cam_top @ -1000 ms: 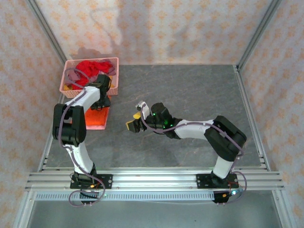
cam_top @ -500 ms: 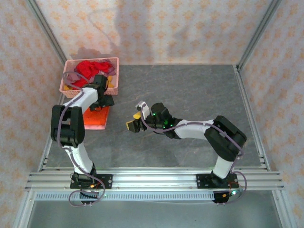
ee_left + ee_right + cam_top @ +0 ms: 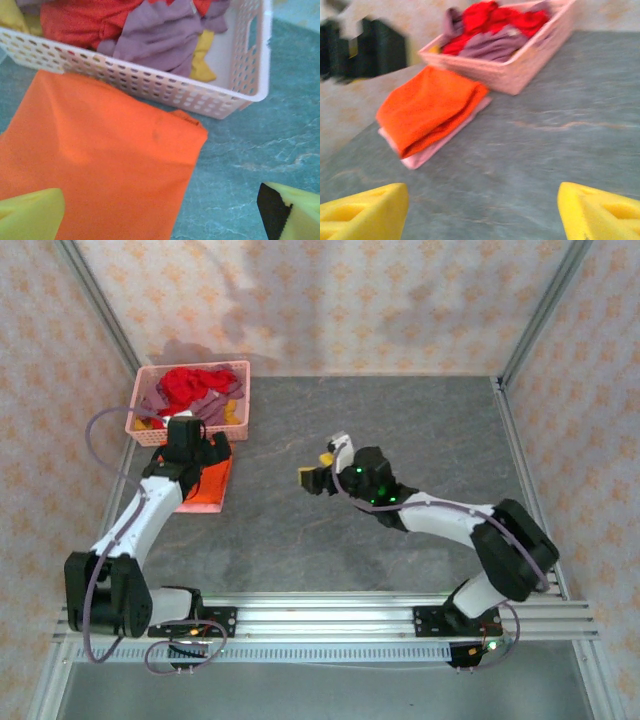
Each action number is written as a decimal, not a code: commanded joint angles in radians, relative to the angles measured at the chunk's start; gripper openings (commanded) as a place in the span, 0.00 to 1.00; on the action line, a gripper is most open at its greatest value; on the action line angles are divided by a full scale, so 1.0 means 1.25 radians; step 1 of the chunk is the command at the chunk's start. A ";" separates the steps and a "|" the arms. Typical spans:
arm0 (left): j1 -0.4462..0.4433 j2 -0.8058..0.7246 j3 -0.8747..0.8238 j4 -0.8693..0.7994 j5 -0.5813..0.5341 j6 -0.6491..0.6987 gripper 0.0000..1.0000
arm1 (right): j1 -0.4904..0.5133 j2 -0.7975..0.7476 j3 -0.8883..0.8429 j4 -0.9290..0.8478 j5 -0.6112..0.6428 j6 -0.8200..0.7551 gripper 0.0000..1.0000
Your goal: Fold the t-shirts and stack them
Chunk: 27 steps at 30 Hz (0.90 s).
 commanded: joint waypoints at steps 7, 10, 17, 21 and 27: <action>-0.111 -0.170 -0.214 0.301 -0.075 0.185 1.00 | -0.132 -0.231 -0.130 -0.089 0.389 -0.096 0.99; -0.110 -0.204 -0.287 0.367 -0.116 0.229 1.00 | -0.186 -0.282 -0.192 -0.054 0.528 -0.108 0.99; -0.085 -0.166 -0.402 0.533 -0.119 0.289 1.00 | -0.322 -0.277 -0.318 0.062 0.681 -0.136 0.99; -0.031 -0.130 -0.436 0.612 -0.064 0.258 1.00 | -0.405 -0.230 -0.350 0.121 0.607 -0.126 0.99; -0.011 -0.035 -0.447 0.741 -0.043 0.254 1.00 | -0.498 -0.128 -0.363 0.233 0.474 -0.107 1.00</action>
